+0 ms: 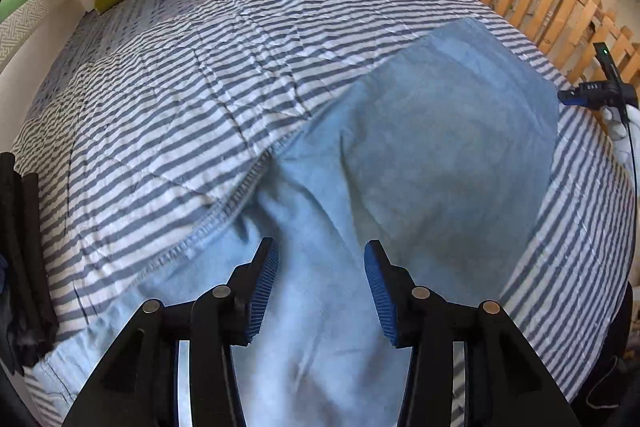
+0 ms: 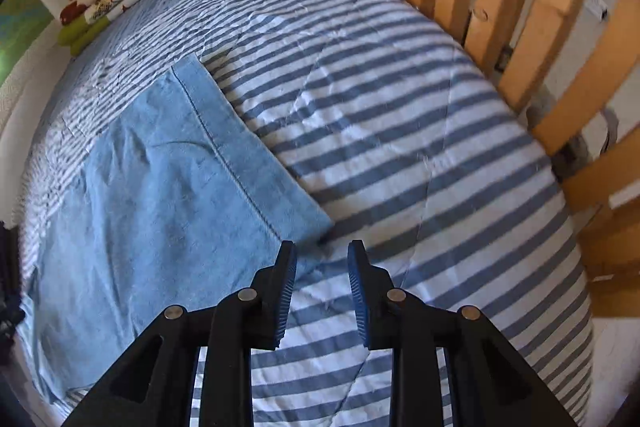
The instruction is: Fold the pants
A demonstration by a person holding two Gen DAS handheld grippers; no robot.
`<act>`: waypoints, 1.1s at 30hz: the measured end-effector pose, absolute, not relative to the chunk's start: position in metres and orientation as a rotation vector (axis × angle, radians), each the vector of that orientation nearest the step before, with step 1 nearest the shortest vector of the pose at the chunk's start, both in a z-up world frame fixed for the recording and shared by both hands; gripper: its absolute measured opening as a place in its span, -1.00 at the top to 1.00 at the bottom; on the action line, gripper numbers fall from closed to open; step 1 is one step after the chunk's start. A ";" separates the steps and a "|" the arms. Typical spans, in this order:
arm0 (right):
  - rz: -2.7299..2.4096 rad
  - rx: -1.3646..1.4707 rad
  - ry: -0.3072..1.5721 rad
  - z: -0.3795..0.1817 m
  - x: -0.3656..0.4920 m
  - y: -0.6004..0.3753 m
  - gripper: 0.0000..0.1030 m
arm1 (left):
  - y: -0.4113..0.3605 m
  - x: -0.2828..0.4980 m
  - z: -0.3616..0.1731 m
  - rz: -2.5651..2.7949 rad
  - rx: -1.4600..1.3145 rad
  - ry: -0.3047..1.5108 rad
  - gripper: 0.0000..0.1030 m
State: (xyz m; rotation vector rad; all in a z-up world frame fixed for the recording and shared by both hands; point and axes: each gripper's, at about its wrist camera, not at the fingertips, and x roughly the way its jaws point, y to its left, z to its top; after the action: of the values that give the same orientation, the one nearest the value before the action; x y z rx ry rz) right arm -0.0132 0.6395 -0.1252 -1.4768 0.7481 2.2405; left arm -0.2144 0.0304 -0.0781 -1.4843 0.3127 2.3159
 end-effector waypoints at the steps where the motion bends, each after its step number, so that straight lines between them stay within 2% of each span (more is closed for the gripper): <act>1: 2.239 -1.473 0.829 -0.129 -0.008 0.640 0.54 | 0.034 -0.203 -0.078 2.309 -1.487 0.336 0.06; 6: 2.247 -1.429 0.989 -0.133 0.000 0.635 0.53 | 0.049 -0.155 -0.088 2.213 -1.510 0.417 0.06; 9: 2.229 -1.455 0.948 -0.138 -0.015 0.628 0.52 | 0.055 -0.140 -0.100 2.181 -1.542 0.457 0.06; 13: 2.224 -1.479 0.869 -0.139 -0.029 0.618 0.33 | 0.069 -0.119 -0.109 2.156 -1.519 0.596 -0.16; 16: 2.213 -1.494 0.834 -0.139 -0.031 0.615 0.33 | 0.078 -0.112 -0.118 2.138 -1.527 0.634 -0.16; 19: 2.190 -1.479 0.873 -0.139 -0.027 0.618 0.33 | 0.089 -0.104 -0.130 2.127 -1.515 0.754 -0.13; 21: 2.188 -1.471 0.881 -0.139 -0.022 0.618 0.33 | 0.092 -0.100 -0.135 2.114 -1.510 0.779 0.02; 24: 2.192 -1.469 0.882 -0.139 -0.016 0.618 0.33 | 0.090 -0.095 -0.134 2.120 -1.503 0.748 0.41; 26: 2.190 -1.464 0.902 -0.139 -0.014 0.620 0.33 | 0.087 -0.092 -0.133 2.119 -1.500 0.730 0.55; 27: 2.187 -1.461 0.912 -0.139 -0.014 0.621 0.33 | 0.087 -0.089 -0.133 2.110 -1.495 0.736 0.78; 28: 2.183 -1.456 0.924 -0.139 -0.013 0.622 0.33 | 0.087 -0.087 -0.132 2.113 -1.483 0.750 0.91; 33: 2.161 -1.418 0.959 -0.138 -0.009 0.629 0.33 | 0.078 -0.086 -0.119 2.110 -1.474 0.682 0.94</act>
State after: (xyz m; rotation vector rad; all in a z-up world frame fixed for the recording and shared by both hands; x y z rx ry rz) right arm -0.0091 0.6292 -0.1377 -1.4178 0.9590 2.1611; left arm -0.0857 0.0775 -0.1190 -1.4745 0.6823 2.1103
